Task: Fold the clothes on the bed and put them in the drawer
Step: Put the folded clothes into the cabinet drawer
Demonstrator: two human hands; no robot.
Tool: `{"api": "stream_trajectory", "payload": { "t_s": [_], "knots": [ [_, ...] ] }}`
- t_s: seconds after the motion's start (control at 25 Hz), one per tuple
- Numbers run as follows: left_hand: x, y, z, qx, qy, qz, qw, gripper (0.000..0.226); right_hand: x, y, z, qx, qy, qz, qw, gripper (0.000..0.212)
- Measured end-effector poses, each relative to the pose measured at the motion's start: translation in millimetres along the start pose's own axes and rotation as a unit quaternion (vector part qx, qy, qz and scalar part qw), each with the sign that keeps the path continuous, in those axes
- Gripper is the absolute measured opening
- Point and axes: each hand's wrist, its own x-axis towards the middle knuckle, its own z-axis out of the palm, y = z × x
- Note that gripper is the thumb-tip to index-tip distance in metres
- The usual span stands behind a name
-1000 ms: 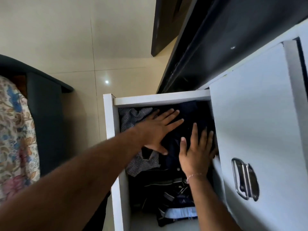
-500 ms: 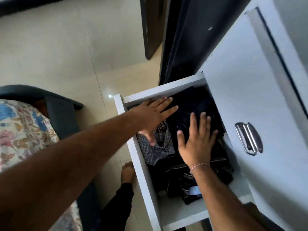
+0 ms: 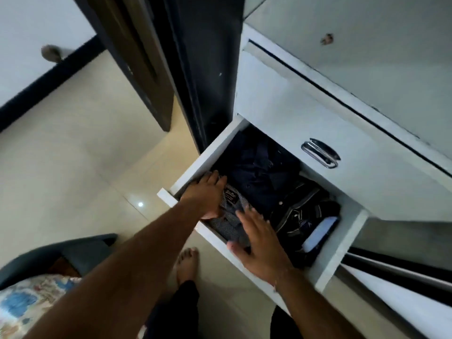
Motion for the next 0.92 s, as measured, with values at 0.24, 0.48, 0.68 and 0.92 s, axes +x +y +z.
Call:
{"api": "stream_trajectory", "payload": {
  "t_s": [0.24, 0.48, 0.68, 0.92],
  "knots": [
    [-43.3, -29.5, -22.7, 0.081, -0.14, 0.21, 0.964, 0.123, -44.8, 2.0, 36.1, -0.152, 0.091, -0.051, 0.983, 0.088],
    [-51.6, -32.8, -9.9, 0.253, 0.125, 0.301, 0.911, 0.088, -68.0, -1.7, 37.1, -0.261, 0.267, -0.039, 0.927, 0.076],
    [-106.1, -6.1, 28.7, 0.295, 0.287, 0.104, 0.905, 0.053, -77.8, -30.9, 74.9, -0.308, 0.36, 0.112, 0.874, 0.064],
    [-80.4, -17.6, 43.5, 0.181, 0.354, 0.068, 0.915, 0.038, -62.4, -19.1, 86.6, -0.372, 0.465, 0.09, 0.798, 0.031]
  ]
}}
